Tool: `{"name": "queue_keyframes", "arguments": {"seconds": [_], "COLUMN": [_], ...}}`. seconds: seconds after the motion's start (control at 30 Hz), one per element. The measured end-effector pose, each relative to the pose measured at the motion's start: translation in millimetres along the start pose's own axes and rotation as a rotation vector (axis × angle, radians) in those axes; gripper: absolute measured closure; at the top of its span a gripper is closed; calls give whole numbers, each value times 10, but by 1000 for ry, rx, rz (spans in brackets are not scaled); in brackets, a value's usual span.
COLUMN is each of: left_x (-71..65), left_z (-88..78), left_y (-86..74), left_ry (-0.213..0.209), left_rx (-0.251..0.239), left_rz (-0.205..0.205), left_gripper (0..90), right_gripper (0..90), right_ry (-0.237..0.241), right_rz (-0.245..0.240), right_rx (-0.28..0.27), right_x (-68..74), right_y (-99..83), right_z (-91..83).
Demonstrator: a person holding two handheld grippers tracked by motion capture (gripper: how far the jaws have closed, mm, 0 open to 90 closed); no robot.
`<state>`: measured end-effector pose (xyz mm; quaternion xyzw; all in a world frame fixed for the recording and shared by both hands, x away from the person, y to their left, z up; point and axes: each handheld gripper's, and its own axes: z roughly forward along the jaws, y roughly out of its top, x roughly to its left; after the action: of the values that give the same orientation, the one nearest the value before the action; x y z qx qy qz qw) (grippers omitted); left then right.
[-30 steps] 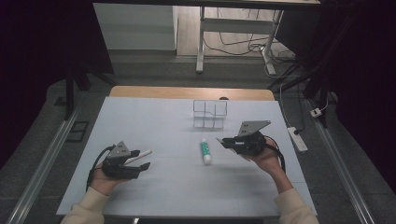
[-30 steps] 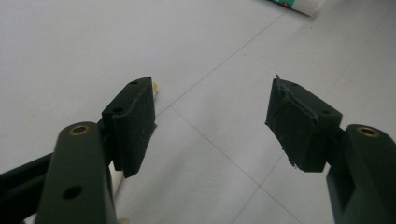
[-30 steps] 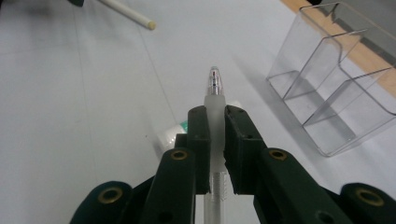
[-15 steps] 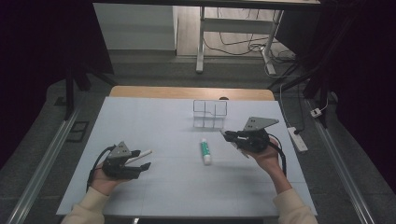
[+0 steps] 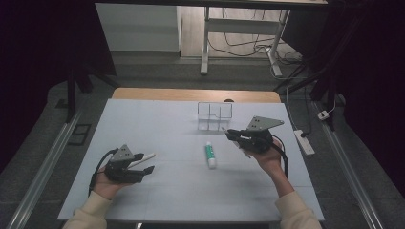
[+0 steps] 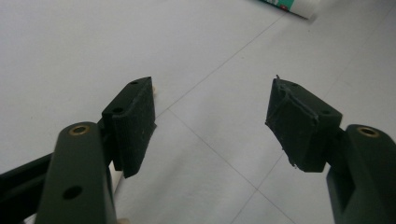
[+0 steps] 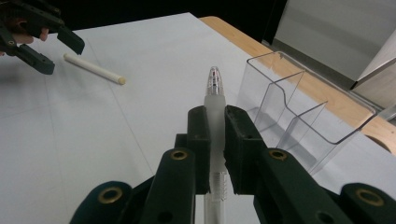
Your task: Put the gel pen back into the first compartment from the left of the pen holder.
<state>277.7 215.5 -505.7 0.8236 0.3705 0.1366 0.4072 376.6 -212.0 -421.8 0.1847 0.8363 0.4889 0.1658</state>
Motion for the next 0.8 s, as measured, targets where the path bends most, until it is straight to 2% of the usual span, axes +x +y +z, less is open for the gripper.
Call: {"name": "queue_keyframes", "arguments": {"seconds": [0.1,0.43,0.8], "left_x": [1,-8,-8], "left_z": [-2,3,2], "left_y": [0,1,-1], "left_ry": [0,-2,-2], "left_rx": [0,0,0], "left_rz": [-1,-3,-3], "left_gripper": [327,326,325], "right_gripper": [800,800,800], "right_ry": [-6,-29,-36], "right_rz": [-3,40,43], "right_rx": [-5,-46,-69], "right_x": [-4,-61,-81], "right_y": [16,92,177], "right_z": [6,34,87]}}
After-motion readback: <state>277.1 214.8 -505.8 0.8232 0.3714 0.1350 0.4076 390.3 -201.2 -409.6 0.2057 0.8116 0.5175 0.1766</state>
